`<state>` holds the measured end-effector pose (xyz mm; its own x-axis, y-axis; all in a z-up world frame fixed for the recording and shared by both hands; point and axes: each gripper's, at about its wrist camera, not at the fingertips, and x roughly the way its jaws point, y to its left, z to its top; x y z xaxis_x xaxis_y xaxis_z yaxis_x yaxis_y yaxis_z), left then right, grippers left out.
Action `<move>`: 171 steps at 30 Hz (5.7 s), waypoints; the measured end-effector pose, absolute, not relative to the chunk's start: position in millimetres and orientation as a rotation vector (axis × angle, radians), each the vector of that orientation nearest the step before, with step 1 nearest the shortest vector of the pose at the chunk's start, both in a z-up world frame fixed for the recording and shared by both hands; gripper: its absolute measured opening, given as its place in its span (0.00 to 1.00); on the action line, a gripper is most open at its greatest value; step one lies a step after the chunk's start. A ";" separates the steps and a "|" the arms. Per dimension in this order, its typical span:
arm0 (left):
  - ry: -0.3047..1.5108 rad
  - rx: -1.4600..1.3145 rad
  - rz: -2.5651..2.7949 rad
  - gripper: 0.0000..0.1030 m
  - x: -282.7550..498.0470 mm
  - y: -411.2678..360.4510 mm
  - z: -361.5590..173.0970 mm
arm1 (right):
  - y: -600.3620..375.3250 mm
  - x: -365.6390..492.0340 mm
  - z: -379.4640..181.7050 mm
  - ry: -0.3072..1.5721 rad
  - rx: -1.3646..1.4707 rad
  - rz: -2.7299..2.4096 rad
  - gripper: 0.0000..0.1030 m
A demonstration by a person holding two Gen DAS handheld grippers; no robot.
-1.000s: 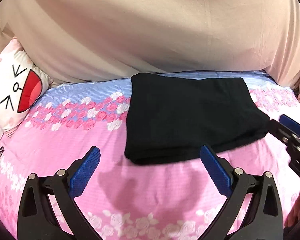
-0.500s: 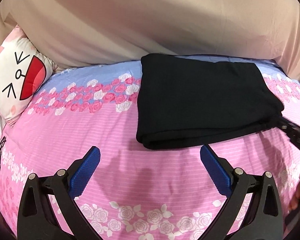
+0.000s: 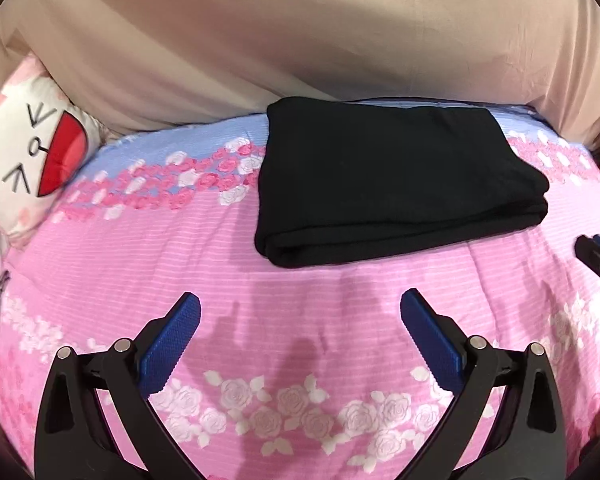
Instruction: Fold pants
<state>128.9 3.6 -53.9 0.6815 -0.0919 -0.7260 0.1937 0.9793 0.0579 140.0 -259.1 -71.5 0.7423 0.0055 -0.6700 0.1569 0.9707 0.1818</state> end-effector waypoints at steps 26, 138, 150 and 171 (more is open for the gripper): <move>0.993 -0.119 -0.381 0.41 143.0 18.9 -68.2 | -284.0 107.5 -98.6 0.786 0.574 0.070 0.42; 0.723 0.160 -0.157 0.95 -39.3 5.6 -43.9 | -161.7 -30.7 -48.1 0.661 0.145 -0.142 0.80; 0.728 0.162 -0.158 0.95 -37.9 7.1 -46.4 | -161.8 -30.9 -51.8 0.668 0.155 -0.142 0.81; 0.698 0.142 -0.166 0.95 -40.1 7.8 -39.2 | -163.2 -31.0 -53.3 0.671 0.158 -0.142 0.81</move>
<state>-40.1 7.8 -39.2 0.7537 -0.1046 -0.6488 0.1992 0.9772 0.0739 -31.0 -163.2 -53.3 0.7746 -0.0794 -0.6274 0.1813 0.9783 0.0999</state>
